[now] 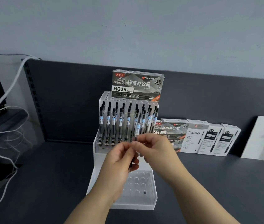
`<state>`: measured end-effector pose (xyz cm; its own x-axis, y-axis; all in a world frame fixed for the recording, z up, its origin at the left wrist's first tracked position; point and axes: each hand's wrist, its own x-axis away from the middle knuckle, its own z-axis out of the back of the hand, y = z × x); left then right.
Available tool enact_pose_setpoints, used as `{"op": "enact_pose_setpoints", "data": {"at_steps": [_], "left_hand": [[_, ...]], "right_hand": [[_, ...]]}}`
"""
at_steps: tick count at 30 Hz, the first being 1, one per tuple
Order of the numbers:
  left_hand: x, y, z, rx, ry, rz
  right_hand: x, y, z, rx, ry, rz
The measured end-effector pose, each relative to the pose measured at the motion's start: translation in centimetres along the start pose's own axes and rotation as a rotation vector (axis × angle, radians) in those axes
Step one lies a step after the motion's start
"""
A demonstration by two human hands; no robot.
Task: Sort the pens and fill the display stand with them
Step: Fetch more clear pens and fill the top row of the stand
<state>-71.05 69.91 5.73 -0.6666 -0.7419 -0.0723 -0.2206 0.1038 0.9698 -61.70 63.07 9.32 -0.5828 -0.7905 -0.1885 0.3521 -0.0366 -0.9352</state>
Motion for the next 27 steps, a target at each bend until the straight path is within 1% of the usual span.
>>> {"op": "enact_pose_setpoints", "data": {"at_steps": [2, 3, 5, 7, 8, 9, 12, 14, 19, 27], "left_hand": [[-0.1, -0.1, -0.4, -0.091, -0.038, -0.054], [-0.1, -0.1, -0.2, -0.211, -0.047, -0.124], [-0.4, 0.1, 0.3, -0.561, -0.028, -0.340], [-1.0, 0.3, 1.0, -0.842, 0.002, -0.534], [-1.3, 0.2, 1.3, -0.943, 0.001, -0.578], [-1.6, 0.1, 1.7, -1.040, -0.007, -0.587], [-2.3, -0.7, 2.4, -1.288, -0.027, -0.567], [-2.7, -1.2, 2.8, -1.344, -0.003, -0.607], [-3.2, -1.7, 3.3, -1.334, 0.008, -0.655], [-3.1, -1.9, 3.9, -1.355, -0.054, -0.681]], "right_hand": [[0.0, 0.0, 0.5, -0.023, 0.013, -0.018], [-0.1, 0.0, 0.9, -0.037, 0.043, -0.016], [-0.7, 0.0, 1.9, -0.063, 0.160, 0.021], [-1.6, 0.0, 2.9, -0.056, 0.318, 0.068], [-2.1, 0.1, 3.3, -0.039, 0.380, 0.083], [-2.5, 0.2, 3.5, -0.021, 0.417, 0.089], [-3.5, 1.1, 3.0, 0.046, 0.414, 0.074], [-3.9, 1.9, 2.4, 0.143, 0.388, 0.055], [-4.1, 3.0, 1.4, 0.353, 0.318, 0.010], [-4.4, 3.2, 1.1, 0.501, 0.307, 0.019]]}}
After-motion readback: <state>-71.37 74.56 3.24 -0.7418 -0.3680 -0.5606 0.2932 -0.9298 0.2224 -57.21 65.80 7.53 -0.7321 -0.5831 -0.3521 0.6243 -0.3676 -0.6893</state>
